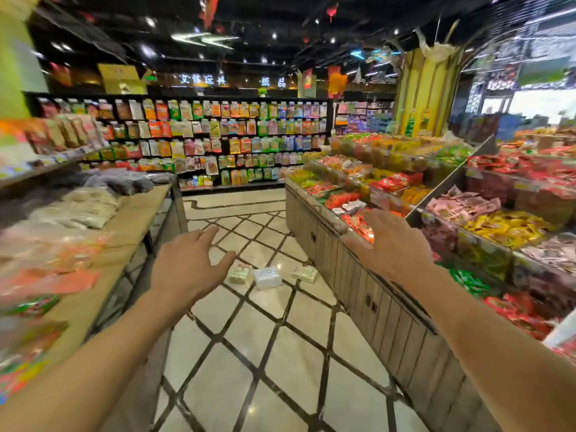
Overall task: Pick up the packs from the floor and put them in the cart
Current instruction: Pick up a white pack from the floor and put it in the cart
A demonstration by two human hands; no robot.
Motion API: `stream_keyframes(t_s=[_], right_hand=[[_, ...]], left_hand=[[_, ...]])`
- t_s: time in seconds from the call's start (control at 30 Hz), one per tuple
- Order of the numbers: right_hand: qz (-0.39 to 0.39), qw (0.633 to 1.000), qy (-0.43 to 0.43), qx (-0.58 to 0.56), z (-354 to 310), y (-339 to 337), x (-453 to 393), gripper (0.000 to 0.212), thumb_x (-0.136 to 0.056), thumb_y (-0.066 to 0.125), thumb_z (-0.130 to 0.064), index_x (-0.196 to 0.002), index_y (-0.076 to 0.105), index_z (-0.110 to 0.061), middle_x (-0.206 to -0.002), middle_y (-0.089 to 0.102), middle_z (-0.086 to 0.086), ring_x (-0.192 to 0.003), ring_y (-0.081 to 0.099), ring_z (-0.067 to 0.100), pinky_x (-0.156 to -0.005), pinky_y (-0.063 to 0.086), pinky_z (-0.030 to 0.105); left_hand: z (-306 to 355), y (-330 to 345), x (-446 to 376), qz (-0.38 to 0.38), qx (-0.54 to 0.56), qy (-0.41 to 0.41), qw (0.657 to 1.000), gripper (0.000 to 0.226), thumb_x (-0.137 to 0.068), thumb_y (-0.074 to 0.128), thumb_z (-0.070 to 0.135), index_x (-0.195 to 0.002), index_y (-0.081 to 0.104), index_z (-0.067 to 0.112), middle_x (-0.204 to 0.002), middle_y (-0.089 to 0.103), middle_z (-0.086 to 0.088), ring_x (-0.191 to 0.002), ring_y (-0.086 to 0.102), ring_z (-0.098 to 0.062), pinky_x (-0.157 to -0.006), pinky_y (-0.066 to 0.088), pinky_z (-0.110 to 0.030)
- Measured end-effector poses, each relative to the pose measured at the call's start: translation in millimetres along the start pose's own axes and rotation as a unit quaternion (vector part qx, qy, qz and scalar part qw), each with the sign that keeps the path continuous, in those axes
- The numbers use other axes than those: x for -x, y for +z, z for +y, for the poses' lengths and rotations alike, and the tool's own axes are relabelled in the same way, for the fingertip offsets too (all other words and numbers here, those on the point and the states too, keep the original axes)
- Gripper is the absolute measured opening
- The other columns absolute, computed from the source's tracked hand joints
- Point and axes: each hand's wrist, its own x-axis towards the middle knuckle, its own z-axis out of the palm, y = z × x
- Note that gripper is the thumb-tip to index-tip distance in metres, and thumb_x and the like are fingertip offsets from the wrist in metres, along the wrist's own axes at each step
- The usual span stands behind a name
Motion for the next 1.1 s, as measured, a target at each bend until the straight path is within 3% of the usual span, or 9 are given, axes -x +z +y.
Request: stream_keyframes(t_s=[0.2, 0.37, 0.8, 1.1], right_hand=[[0.01, 0.999, -0.04, -0.024, -63.4, 57.2, -101.8, 0.102, -0.083, 0.012, -0.089, -0.163, 0.031, -0.028, -0.161, 0.046, 0.006, -0.145, 0.045, 0.032, -0.107, 0.05, 0.054], [-0.006, 0.998, -0.047, -0.045, -98.5, 116.6, -207.9, 0.087, -0.095, 0.028, -0.081, -0.165, 0.026, -0.03, -0.168, 0.036, 0.005, -0.151, 0.038, 0.033, -0.114, 0.042, 0.054], [-0.055, 0.995, -0.053, -0.064, -159.8, 262.8, -493.4, 0.085, -0.096, 0.031, -0.08, -0.166, 0.022, -0.033, -0.17, 0.031, 0.002, -0.153, 0.035, 0.031, -0.113, 0.043, 0.052], [-0.062, 0.996, -0.04, -0.048, -204.9, 378.3, -663.2, 0.084, -0.096, 0.033, -0.08, -0.165, 0.023, -0.032, -0.167, 0.036, 0.001, -0.148, 0.04, 0.031, -0.106, 0.046, 0.05]], left_hand=[[-63.5, 48.6, -75.5, -0.021, 0.008, -0.021, 1.0, 0.075, -0.093, 0.04, 0.07, -0.152, 0.045, 0.026, -0.147, 0.058, -0.004, -0.135, 0.051, -0.026, -0.11, 0.043, -0.044], [-88.0, 98.3, -169.4, -0.016, 0.001, -0.034, 0.999, 0.072, -0.095, 0.042, 0.067, -0.156, 0.038, 0.028, -0.153, 0.052, -0.004, -0.14, 0.046, -0.027, -0.112, 0.04, -0.046], [-166.6, 223.5, -443.2, -0.031, 0.003, -0.069, 0.997, 0.077, -0.095, 0.04, 0.07, -0.159, 0.032, 0.029, -0.159, 0.045, -0.002, -0.144, 0.042, -0.025, -0.113, 0.039, -0.045], [-234.8, 356.0, -614.4, -0.053, 0.051, -0.079, 0.994, 0.075, -0.096, 0.047, 0.063, -0.16, 0.032, 0.026, -0.156, 0.048, -0.008, -0.142, 0.044, -0.031, -0.11, 0.039, -0.046]])
